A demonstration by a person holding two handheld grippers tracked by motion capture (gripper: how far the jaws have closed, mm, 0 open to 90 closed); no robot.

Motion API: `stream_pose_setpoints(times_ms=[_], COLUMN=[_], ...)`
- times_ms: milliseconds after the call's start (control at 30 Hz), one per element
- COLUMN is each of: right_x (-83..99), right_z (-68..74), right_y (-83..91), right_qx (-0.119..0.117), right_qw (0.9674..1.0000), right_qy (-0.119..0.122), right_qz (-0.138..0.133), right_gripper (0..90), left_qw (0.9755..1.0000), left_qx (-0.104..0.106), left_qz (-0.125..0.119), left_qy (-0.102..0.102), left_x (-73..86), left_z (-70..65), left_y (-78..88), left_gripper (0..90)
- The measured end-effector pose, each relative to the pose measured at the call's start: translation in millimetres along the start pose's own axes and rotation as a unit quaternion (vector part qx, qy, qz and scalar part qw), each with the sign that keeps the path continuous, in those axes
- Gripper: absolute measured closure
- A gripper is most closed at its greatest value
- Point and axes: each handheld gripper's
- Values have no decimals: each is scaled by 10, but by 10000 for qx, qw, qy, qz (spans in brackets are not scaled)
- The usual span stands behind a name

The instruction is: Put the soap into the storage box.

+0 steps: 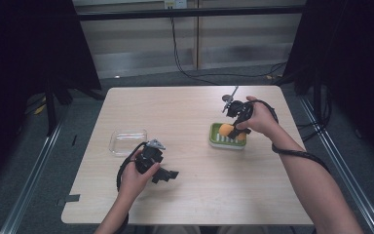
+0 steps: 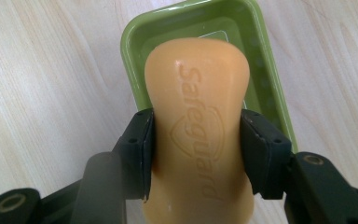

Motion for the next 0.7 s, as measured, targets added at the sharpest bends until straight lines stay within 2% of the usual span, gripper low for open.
stream_pose_setpoints(times_ms=[433, 600, 633, 700], right_x=[-64, -79, -81, -85], right_z=[-16, -22, -30, -29], right_y=[-13, -31, -33, -41], right_qx=[21, 27, 8, -9], right_qw=[10000, 10000, 9999, 10000], right_qy=[48, 57, 125, 60], right_qz=[-53, -32, -11, -4], right_gripper=[499, 499, 499, 499], left_qw=[10000, 10000, 10000, 10000], left_qx=[15, 12, 11, -12], left_qz=[-29, -93, -82, -22], left_qy=[-81, -22, -26, -32], left_x=[-21, -17, -19, -24], left_z=[-3, -7, -5, -3], left_y=[12, 10, 13, 25], left_gripper=[77, 77, 77, 77])
Point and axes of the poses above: each handheld gripper's, and its own axes: y roughly backward along the jaws, x roughly out of its underside, z roughly to its left, and after that the axes turned 9 degrees about -z, right-handed
